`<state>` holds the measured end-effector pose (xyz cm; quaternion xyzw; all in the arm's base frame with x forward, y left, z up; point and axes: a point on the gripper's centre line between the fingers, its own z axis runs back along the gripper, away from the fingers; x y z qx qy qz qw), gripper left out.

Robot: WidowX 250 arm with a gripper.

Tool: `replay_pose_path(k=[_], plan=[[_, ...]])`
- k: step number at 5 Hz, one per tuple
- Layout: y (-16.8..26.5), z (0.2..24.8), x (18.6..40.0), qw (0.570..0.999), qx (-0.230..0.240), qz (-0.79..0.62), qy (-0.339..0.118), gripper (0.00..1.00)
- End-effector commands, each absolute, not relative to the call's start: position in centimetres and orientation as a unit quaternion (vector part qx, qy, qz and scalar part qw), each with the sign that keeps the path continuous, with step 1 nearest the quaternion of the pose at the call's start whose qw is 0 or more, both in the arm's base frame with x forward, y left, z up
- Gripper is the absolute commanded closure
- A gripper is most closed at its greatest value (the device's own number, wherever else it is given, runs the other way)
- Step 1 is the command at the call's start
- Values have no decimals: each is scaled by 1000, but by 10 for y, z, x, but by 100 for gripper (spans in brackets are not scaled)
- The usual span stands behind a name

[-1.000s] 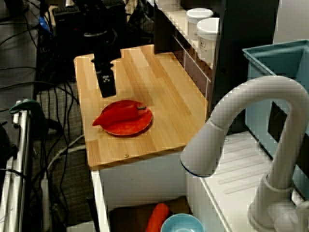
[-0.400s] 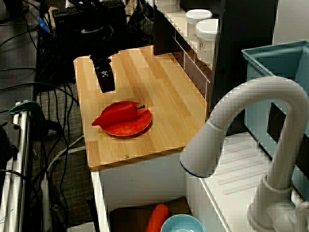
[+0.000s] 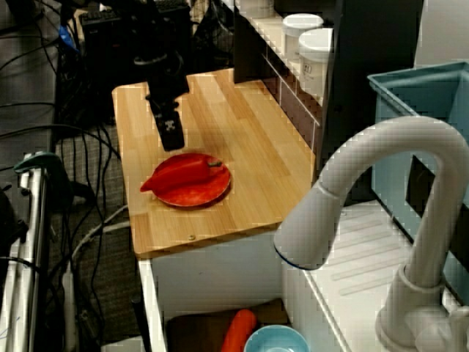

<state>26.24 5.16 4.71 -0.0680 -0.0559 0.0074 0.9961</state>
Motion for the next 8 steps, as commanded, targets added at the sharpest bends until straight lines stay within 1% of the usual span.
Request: replay_pose_path(k=[1, 3, 6, 8], plan=[[49, 36, 278, 996, -54, 11, -63, 0], [50, 29, 283, 997, -45, 14, -60, 0], [68, 31, 292, 996, -2, 27, -85, 0], [88, 45, 294, 995, 9, 30, -98, 0]])
